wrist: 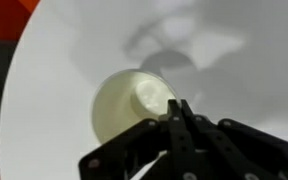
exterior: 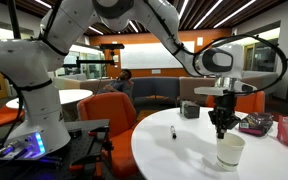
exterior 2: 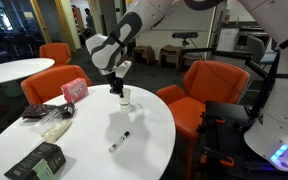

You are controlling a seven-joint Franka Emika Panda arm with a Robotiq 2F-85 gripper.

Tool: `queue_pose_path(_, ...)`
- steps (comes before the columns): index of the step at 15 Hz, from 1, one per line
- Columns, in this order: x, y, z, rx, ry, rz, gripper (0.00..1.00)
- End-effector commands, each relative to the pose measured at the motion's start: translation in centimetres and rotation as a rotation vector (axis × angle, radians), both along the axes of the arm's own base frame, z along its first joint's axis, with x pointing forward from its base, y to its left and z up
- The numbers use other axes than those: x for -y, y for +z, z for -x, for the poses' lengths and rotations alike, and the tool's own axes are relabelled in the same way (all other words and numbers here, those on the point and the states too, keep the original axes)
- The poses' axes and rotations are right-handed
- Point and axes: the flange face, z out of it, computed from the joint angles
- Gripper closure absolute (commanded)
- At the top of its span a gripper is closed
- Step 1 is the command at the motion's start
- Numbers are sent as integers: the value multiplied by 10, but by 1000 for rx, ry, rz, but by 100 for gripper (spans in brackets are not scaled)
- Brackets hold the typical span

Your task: Move the cup towards you

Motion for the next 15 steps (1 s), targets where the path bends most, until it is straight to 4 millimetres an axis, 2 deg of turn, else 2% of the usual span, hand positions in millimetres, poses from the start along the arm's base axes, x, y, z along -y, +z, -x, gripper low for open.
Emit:
queue_pose_path(1, -2, 17, -2, 12, -16, -2, 99)
queue_pose_path(4, -6, 30, 3, 29, -12, 7, 99)
queue_pose_path(6, -11, 37, 14, 36, 0, -1, 99)
queue_pose_path(11, -34, 42, 57, 53, -28, -17, 99)
queue_pose_path(15, -54, 34, 101, 68, -69, -19, 99)
